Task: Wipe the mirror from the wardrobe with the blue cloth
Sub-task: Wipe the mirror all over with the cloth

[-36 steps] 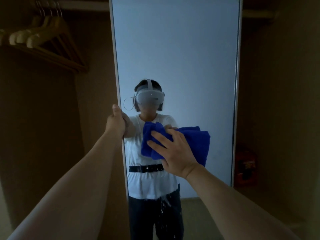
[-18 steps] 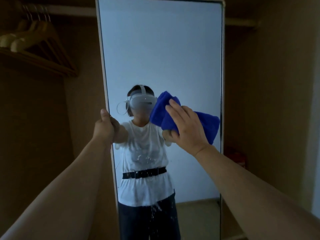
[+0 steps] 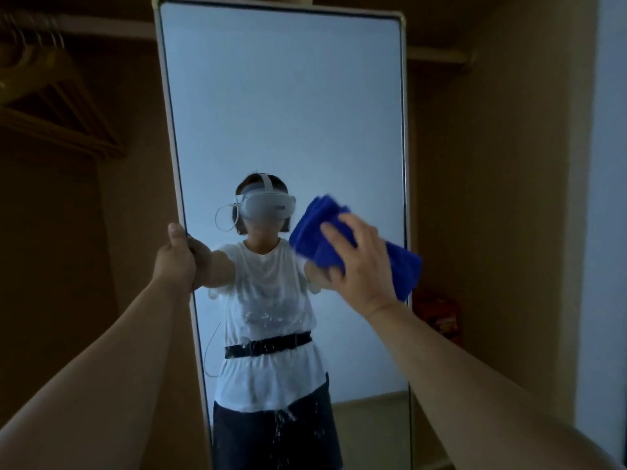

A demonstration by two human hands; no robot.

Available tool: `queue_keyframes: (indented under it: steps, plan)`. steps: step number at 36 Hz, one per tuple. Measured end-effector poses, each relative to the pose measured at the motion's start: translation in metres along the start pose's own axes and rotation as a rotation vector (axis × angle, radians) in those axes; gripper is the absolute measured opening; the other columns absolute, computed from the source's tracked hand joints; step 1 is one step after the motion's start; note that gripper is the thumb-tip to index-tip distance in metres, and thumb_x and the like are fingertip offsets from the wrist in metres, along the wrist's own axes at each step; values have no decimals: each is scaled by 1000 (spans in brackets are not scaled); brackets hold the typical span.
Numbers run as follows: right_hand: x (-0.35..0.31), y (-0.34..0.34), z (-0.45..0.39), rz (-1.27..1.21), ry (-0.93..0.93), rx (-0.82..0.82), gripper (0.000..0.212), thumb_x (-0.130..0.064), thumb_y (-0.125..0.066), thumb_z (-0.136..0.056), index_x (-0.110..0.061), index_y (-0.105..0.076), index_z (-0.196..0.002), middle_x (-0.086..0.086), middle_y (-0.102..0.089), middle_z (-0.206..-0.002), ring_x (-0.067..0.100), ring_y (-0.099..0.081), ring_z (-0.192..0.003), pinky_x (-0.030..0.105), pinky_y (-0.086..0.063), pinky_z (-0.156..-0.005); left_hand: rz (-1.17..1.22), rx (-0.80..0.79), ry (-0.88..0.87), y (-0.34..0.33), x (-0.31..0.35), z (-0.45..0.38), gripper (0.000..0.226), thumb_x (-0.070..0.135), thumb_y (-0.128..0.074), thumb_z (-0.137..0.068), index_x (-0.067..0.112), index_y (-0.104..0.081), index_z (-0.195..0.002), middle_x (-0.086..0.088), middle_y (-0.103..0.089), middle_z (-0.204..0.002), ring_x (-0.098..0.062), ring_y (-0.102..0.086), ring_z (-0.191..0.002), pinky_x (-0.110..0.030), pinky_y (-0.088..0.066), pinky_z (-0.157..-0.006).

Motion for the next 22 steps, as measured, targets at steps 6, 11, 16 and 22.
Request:
queue_keyframes:
  steps: [6, 11, 16, 22]
  plan:
    - [52, 19, -35, 125, -225, 50, 55, -13, -51, -90, -14, -40, -143, 8, -39, -149, 34, -40, -130, 50, -33, -108, 25, 11, 6, 1, 1, 3, 56, 65, -25, -91, 17, -49, -75, -5, -57, -74, -18, -55, -68, -34, -44, -66]
    - [66, 12, -6, 185, -398, 84, 59, -20, -53, -87, -22, -40, -144, -2, -35, -152, 30, -38, -129, 50, -29, -106, -16, 21, 5, 1, 1, 2, 66, 65, -22, -91, 10, -52, -113, -7, -56, -86, -24, -55, -85, -41, -47, -81]
    - [56, -7, 33, 90, -494, 81, 63, -21, -52, -80, -18, -42, -142, 1, -35, -151, 36, -40, -124, 54, -34, -101, -58, 46, -17, 2, 3, 1, 72, 64, -20, -92, 8, -50, -124, -8, -53, -88, -28, -52, -91, -43, -45, -81]
    - [13, -34, 64, 30, -369, -15, 63, -27, -47, -77, -21, -40, -139, 4, -41, -147, 38, -45, -118, 56, -39, -95, -33, 50, -19, 1, 3, 4, 61, 64, -20, -92, 15, -51, -109, -7, -55, -85, -27, -54, -86, -43, -45, -82]
Point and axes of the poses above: each hand's wrist, its own z-axis away from the middle knuckle, its own y-axis out of the back of the hand, x = y × z, the point moved 8 cm from there along -z, towards the middle knuckle
